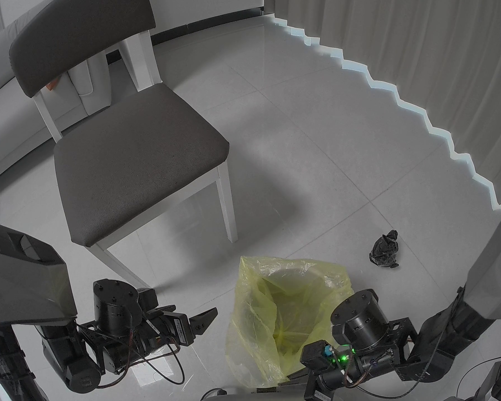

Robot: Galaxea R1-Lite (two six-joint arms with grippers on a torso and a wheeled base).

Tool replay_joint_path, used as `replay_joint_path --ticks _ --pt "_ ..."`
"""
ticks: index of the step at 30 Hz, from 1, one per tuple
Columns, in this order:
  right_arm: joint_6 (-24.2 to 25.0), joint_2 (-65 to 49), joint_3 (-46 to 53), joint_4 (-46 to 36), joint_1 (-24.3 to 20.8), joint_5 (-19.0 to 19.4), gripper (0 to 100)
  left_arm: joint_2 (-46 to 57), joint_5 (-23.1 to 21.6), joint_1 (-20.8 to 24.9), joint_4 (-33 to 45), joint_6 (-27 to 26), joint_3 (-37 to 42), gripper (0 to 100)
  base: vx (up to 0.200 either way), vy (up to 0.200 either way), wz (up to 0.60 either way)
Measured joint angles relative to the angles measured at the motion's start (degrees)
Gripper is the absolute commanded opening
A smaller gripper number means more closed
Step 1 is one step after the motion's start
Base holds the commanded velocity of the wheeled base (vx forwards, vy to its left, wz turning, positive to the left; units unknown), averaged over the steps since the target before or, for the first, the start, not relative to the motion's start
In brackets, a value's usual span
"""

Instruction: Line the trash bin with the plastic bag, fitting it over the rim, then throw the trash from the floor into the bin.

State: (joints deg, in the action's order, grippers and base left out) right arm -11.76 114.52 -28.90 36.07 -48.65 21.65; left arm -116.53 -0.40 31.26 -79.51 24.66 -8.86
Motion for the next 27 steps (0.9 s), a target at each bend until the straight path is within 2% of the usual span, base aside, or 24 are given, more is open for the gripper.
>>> replay_joint_path --ticks 11,18,23,27 --pt "-0.27 7.28 -1.38 0.6 0.95 0.0 0 -0.65 -0.09 -1.07 -0.02 0.18 0.0 100 0.0 0.0 0.0" --pt "0.22 2.46 -0.17 -4.35 1.05 -0.09 0 -1.13 -0.15 -1.44 -0.77 0.13 -0.39 100 0.0 0.0 0.0" --pt "0.6 -2.08 1.12 -6.66 0.37 -3.16 0 -2.11 -0.11 -1.22 -4.17 0.1 -0.15 100 0.0 0.0 0.0" --pt "1.06 -4.49 1.6 -7.52 -0.27 -3.95 0 -2.96 -0.04 -1.07 -6.41 0.02 0.68 100 0.0 0.0 0.0"
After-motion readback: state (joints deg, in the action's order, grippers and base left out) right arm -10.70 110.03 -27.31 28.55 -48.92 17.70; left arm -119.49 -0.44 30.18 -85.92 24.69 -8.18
